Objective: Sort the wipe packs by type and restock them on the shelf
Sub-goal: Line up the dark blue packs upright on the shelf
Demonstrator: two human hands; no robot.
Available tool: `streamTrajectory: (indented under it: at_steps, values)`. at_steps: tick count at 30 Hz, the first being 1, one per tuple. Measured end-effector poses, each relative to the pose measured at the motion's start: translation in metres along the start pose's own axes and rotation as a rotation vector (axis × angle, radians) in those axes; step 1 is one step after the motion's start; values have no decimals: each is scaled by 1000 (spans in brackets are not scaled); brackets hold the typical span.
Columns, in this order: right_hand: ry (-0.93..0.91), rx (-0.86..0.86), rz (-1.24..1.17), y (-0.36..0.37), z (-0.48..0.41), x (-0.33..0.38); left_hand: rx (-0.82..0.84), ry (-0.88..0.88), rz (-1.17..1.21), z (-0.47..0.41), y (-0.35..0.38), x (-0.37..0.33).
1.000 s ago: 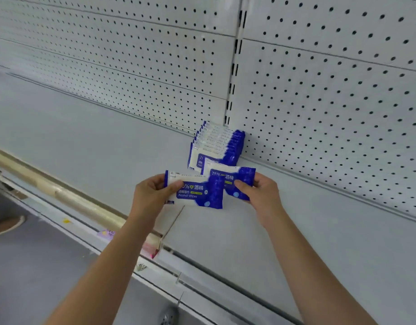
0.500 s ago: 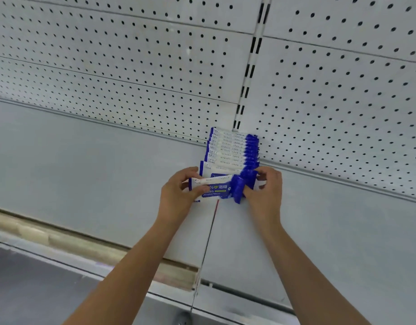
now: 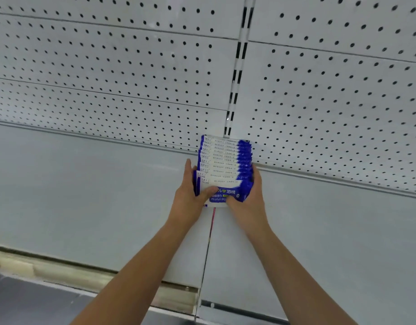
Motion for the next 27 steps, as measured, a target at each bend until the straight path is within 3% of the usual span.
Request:
streamTrajectory:
  at_steps: [6, 14, 20, 27]
  values:
    - [-40, 4, 93, -6, 0, -2, -13, 148, -97, -5, -1, -7]
    - [-20, 90, 143, -16, -2, -2, -45, 51, -106, -1, -6, 9]
    - [0, 122, 140, -41, 11, 4, -182, -70, -54, 20, -3, 2]
    - [34, 179, 116, -86, 37, 10, -312, -67, -144, 71, 13, -19]
Point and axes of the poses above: each hand's wrist, its own z-axis away from the middle knuckle, its own y-axis out of the palm, x = y × z, the point moved 2 cm from there along -z, towards the middle knuckle, and after that the axes turned 7 degrees about -z, right-handed, at the moved point
